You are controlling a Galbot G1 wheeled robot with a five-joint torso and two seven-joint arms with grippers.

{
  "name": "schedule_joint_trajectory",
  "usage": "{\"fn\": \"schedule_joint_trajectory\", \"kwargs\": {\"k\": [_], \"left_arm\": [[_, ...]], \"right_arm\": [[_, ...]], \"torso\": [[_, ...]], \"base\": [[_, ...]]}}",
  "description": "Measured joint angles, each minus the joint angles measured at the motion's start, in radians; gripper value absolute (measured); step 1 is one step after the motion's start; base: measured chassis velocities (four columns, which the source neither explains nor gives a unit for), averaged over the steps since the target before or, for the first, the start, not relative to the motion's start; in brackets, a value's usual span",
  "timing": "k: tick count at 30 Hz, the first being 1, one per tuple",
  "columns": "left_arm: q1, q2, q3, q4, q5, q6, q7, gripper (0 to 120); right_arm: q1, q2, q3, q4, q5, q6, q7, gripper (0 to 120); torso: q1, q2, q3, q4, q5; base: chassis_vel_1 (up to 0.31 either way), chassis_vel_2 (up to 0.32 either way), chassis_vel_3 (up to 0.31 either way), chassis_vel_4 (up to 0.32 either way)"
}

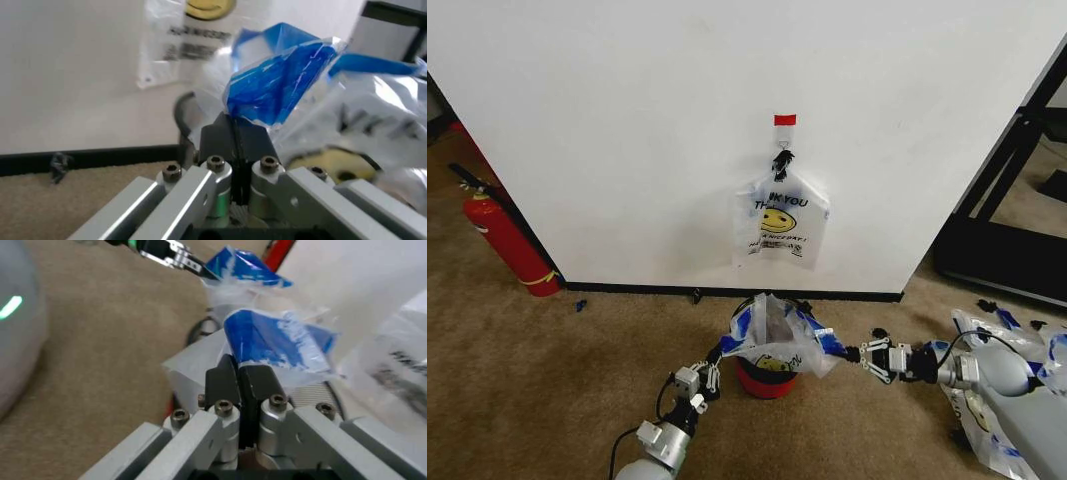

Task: Pick up the garbage bag from the wall and place it over the trash bin.

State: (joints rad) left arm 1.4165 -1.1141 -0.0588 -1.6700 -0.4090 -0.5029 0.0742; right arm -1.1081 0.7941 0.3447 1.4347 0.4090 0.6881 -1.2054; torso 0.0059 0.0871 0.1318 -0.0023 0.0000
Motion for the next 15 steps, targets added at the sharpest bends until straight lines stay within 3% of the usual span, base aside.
{"fn": "schedule_joint_trajectory", "kwargs": {"k": [9, 15], "left_arm": [[-0.020, -0.018, 0.009, 0.082, 0.042, -0.052, 0.074, 0], [-0.057, -0.031, 0.001, 0.143, 0.067, -0.077, 0.092, 0]], "right_arm": [[-0.008, 0.041, 0.012, -0.034, -0.087, 0.014, -0.079, 0], [0.058, 0.064, 0.025, -0.124, -0.161, 0.042, -0.081, 0]], "torso": [[0.000, 0.000, 0.000, -0.0002, 0.0001], [0.000, 0.000, 0.000, -0.0001, -0.0001]], "base": [[0.000, 0.000, 0.000, 0.000], [0.000, 0.000, 0.000, 0.000]]}}
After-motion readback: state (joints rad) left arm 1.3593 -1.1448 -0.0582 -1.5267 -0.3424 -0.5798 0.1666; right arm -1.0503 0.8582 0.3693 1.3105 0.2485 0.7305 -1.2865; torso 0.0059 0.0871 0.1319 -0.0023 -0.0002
